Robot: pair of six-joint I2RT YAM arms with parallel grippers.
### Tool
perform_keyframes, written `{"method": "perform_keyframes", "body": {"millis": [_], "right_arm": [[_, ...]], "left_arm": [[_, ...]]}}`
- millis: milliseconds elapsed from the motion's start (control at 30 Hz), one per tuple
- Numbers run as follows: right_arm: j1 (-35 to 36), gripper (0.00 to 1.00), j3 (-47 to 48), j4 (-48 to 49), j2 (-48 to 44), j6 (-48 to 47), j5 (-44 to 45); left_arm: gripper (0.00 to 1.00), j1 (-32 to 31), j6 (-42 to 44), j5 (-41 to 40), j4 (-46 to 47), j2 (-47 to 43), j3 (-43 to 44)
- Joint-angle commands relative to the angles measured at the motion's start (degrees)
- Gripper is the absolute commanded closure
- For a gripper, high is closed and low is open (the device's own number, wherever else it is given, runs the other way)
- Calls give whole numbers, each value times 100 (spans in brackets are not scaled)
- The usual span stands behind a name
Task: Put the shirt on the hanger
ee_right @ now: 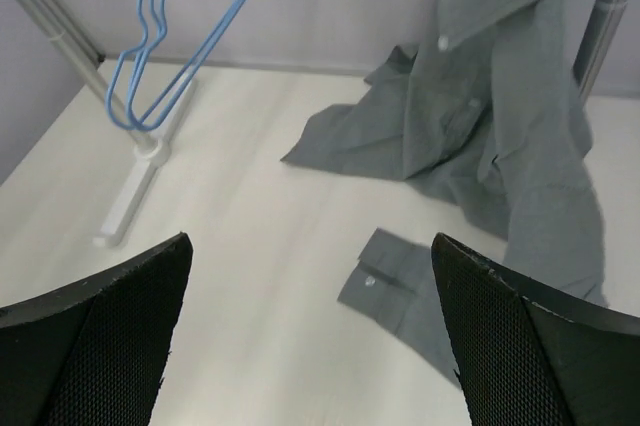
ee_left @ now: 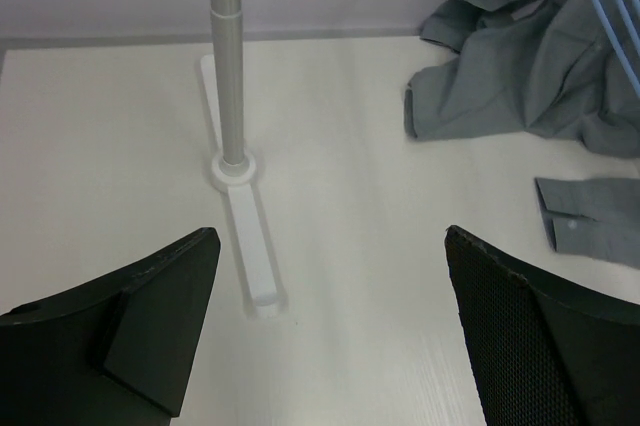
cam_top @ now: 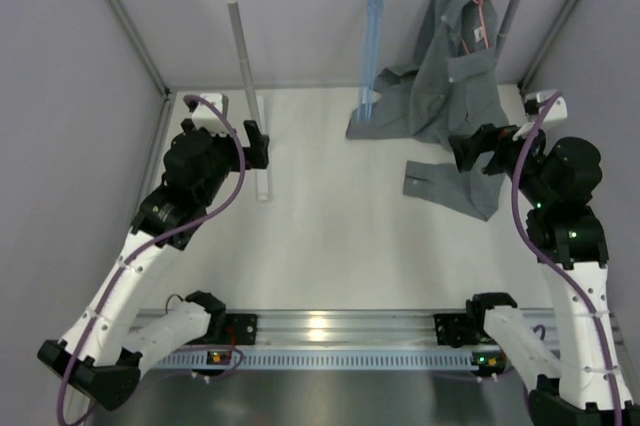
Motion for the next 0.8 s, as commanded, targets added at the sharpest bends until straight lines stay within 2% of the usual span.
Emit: {"method": "perform_keyframes", "body": {"millis": [0, 167, 767], "right_arm": [[58, 1, -444, 522, -373, 431, -408], [66, 0, -946, 618, -259, 563, -577], [66, 0, -770, 390, -30, 185, -533]], "left_arm": [[2, 14, -284, 683, 75, -481, -286], [2, 14, -293, 1265, 67, -587, -375], [2, 14, -91, 940, 66, -526, -472]]}}
